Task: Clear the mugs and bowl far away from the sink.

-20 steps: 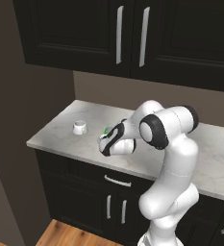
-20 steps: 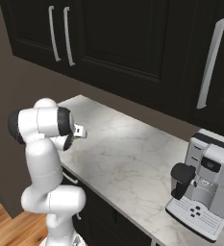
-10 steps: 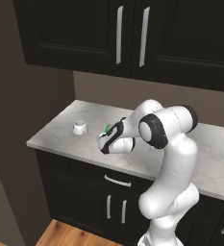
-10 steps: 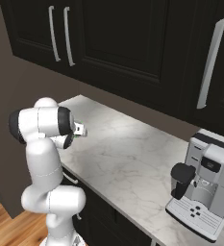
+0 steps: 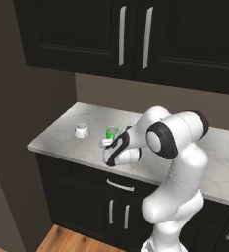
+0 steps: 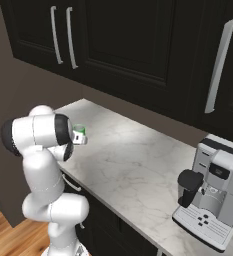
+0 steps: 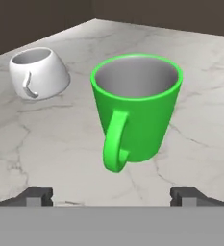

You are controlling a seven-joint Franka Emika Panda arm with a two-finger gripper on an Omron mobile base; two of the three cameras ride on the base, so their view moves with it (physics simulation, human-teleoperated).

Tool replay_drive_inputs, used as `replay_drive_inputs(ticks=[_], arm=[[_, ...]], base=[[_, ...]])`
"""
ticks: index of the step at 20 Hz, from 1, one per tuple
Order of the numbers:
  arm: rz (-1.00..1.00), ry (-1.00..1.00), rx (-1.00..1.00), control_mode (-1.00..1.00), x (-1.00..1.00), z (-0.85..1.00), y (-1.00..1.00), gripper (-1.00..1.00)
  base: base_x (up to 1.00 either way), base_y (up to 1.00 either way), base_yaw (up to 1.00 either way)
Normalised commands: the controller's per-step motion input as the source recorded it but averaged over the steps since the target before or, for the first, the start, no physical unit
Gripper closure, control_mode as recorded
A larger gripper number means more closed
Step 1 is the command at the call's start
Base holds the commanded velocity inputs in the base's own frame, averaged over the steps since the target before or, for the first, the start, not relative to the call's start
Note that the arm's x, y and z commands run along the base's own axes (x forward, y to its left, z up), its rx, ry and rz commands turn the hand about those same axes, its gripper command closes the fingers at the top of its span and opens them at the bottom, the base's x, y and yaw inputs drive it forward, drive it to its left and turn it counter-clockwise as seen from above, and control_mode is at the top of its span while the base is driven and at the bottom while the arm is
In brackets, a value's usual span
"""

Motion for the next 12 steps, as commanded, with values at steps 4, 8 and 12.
replay_drive_inputs(ticks=[4,8,12], arm=[[0.0,-0.06,0.05,-1.0,-0.42,0.62,-0.01,-1.0],[0.0,-0.03,0.02,-1.0,-0.5,0.59,0.0,-1.0],[0.0,-0.01,0.0,-1.0,-0.61,0.51,-0.06,-1.0]], base=[[0.0,0.0,0.0],[0.0,0.0,0.0],[0.0,0.0,0.0]])
